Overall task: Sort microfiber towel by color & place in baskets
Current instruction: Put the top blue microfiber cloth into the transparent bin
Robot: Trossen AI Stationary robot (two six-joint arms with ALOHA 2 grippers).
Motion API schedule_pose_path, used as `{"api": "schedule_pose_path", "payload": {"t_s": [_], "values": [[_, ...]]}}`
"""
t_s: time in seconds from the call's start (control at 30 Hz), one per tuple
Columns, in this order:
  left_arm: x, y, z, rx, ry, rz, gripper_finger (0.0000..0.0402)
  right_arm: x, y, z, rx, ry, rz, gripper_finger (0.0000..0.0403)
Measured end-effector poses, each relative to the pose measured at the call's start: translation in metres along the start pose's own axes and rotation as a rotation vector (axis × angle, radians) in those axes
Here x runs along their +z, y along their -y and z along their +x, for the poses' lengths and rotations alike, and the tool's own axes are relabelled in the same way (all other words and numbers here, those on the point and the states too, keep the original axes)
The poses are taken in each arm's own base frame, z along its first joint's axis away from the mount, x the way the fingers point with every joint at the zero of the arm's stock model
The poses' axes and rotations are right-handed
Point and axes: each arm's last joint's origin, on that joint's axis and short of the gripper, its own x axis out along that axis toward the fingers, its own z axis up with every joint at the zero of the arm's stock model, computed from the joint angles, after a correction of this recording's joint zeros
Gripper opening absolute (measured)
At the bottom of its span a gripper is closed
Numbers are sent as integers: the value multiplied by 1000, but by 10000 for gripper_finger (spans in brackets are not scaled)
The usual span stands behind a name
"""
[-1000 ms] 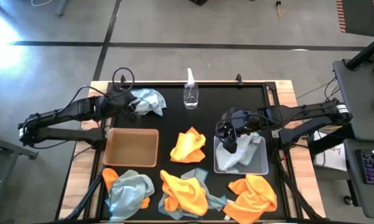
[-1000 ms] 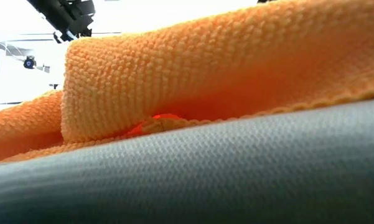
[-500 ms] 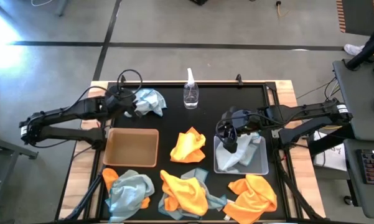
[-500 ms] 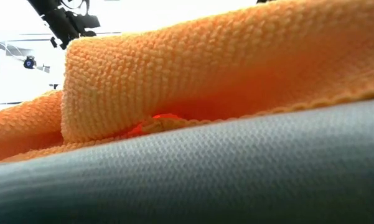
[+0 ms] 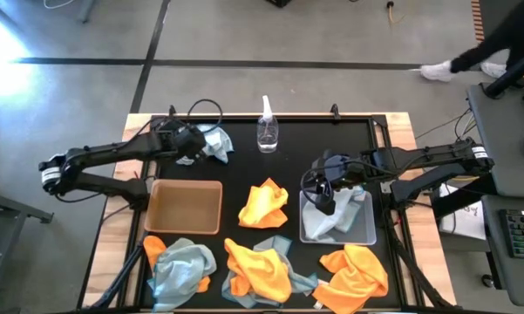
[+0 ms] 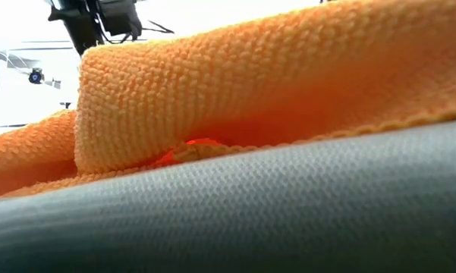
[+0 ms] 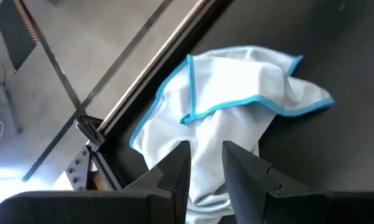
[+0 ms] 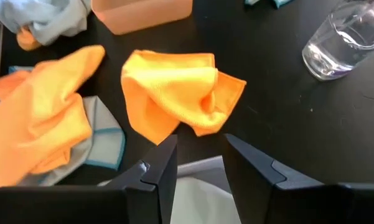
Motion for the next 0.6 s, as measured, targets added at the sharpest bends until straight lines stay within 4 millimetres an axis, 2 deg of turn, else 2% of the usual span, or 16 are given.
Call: {"api": "schedule_pose_path", "payload": {"t_s": [0.33,0.6], "values": [[8,20,28,-15,-58,357,78,0,0,0,-3,-4,-39,118],[15,35,50,-27,-71,374,82,-3,1,0,-25,-20,-46,118]]}}
